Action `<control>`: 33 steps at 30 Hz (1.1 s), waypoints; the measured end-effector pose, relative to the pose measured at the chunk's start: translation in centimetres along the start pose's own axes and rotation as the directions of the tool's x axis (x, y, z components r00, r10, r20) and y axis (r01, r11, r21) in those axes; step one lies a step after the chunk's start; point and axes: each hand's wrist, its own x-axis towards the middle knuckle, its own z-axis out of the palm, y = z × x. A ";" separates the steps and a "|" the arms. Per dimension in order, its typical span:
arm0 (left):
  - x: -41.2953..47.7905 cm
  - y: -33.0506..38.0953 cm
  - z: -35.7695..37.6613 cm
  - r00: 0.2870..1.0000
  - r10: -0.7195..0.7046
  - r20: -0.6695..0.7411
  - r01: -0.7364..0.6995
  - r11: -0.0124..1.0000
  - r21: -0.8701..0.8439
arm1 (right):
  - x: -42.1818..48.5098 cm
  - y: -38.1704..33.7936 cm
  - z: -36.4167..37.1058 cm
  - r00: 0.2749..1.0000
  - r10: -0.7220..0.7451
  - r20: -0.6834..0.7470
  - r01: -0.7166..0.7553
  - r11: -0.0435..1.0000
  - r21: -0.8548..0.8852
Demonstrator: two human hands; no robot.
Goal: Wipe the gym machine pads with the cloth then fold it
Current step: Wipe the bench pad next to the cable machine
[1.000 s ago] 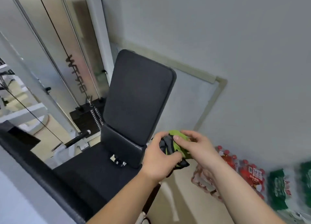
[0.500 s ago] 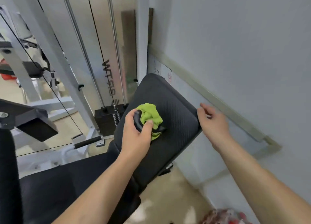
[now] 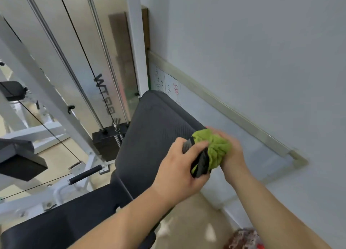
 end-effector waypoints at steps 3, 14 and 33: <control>1.0 -6.4 -2.6 1.000 -0.003 -0.006 0.004 0.985 0.171 | 0.1 1.0 -0.2 0.987 -0.149 -0.052 0.120 0.924 -0.363; -4.3 -1.9 1.5 0.967 -0.232 -0.102 0.208 0.957 -0.200 | -0.6 0.6 0.7 0.980 -0.132 -0.149 0.074 0.937 -0.342; -5.5 -2.9 1.8 0.879 -0.457 -0.135 0.440 0.887 -0.141 | -2.2 0.4 1.8 0.979 -0.078 -0.186 0.014 0.946 -0.323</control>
